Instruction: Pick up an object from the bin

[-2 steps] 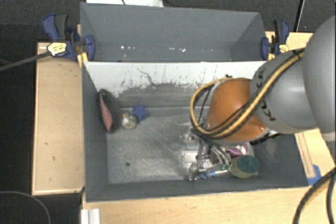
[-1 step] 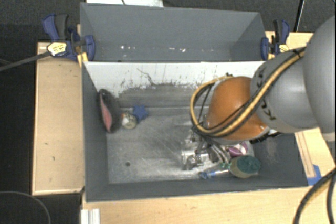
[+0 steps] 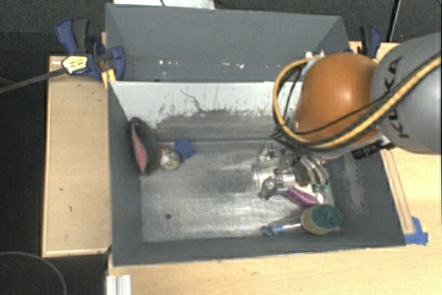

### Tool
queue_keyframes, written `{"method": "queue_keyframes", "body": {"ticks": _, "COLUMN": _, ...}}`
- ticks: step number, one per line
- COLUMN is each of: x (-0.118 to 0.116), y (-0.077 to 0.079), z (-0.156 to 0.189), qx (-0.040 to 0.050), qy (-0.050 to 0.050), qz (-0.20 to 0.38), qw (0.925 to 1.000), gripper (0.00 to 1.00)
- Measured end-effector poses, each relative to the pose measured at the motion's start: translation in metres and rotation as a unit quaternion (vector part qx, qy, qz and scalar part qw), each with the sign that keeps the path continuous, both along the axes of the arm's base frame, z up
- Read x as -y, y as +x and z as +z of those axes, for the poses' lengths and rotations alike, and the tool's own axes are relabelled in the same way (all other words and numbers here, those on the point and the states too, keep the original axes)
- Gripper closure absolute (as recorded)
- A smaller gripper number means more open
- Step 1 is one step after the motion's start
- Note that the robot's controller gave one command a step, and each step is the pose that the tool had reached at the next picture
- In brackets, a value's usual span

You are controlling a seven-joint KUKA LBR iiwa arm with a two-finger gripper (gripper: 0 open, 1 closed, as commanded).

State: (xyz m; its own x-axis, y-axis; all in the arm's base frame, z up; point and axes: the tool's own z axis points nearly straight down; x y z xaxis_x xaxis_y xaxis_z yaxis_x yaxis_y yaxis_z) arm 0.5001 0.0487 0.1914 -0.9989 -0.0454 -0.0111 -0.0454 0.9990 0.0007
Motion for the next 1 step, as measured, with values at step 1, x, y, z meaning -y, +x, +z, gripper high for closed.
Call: {"method": "queue_keyframes", "body": {"ticks": 1, "x": -0.0020, "y": -0.0003, "z": 0.0965, "qx": -0.0007, "qy": -0.002, "qz": 0.143, "qw": 0.9897, "gripper": 1.00}}
